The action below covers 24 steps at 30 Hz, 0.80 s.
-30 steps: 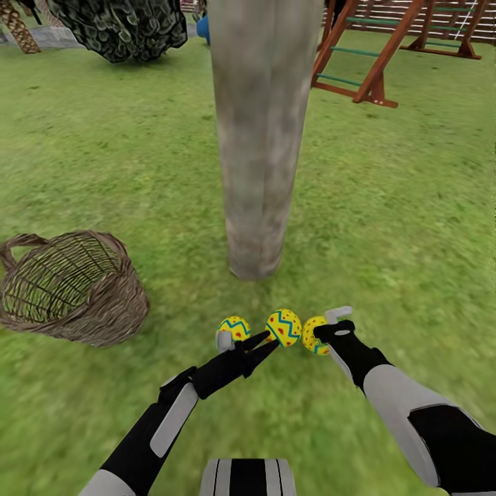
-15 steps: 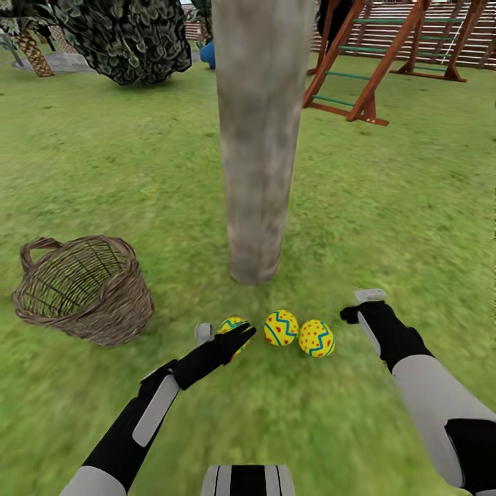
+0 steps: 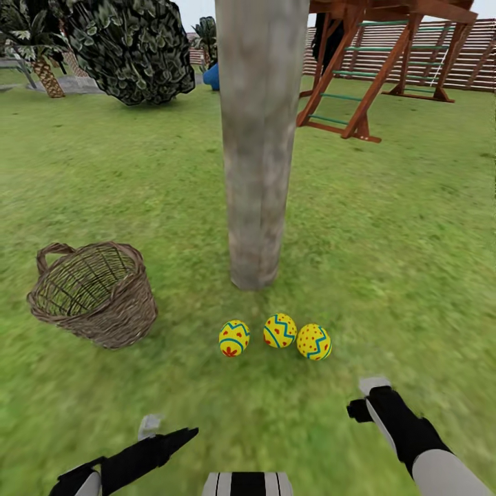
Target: Take the three Easter eggs out of the wicker basket on the lawn in the garden, then place them on the lawn next to a single tree (choose any tree) so that all three eggs are next to the same tree and none are left in the basket.
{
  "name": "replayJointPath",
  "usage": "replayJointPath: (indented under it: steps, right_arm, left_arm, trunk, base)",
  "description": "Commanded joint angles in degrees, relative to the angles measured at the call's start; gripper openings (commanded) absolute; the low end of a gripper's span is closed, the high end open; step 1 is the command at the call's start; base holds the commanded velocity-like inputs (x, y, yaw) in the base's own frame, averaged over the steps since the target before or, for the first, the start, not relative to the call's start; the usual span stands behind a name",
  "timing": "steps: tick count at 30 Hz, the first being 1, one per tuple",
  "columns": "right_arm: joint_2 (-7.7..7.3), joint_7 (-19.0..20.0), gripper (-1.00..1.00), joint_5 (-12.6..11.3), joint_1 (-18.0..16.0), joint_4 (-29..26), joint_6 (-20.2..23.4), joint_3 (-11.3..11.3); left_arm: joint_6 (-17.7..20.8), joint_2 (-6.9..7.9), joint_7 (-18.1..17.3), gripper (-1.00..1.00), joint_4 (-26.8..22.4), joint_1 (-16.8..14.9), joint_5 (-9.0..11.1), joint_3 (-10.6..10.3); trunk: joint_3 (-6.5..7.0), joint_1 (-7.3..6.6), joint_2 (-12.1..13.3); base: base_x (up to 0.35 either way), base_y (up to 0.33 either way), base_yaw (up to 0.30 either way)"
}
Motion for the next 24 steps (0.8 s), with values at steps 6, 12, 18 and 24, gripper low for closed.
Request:
replayJointPath:
  steps: [6,12,18,24]
  right_arm:
    - [0.03,-0.1,1.0,0.2,2.7,-0.1,-5.2,0.4]
    - [1.97,-0.2,1.0,0.0,2.8,1.7,-5.5,0.2]
    - [1.86,0.0,1.0,0.0,2.8,5.8,-10.8,0.2]
    - [1.89,0.1,1.0,0.0,2.8,7.9,-15.0,0.2]
  left_arm:
    - [0.1,2.32,-0.2,1.0,0.5,0.0,0.2,6.1]
    - [0.4,3.79,0.4,1.0,1.0,0.0,0.2,6.4]
    - [0.7,4.69,7.7,1.0,0.9,0.0,0.2,6.3]
    - [0.7,4.66,8.9,1.0,1.0,0.0,0.2,6.0]
  trunk:
    - [1.3,-0.16,0.1]
    - [2.63,-0.32,0.1]
    - [3.96,-0.47,0.2]
    - [5.29,-0.63,0.3]
  base:
    - [0.0,0.0,0.0]
    - [0.0,0.0,0.0]
    - [0.0,0.0,0.0]
    - [0.0,0.0,0.0]
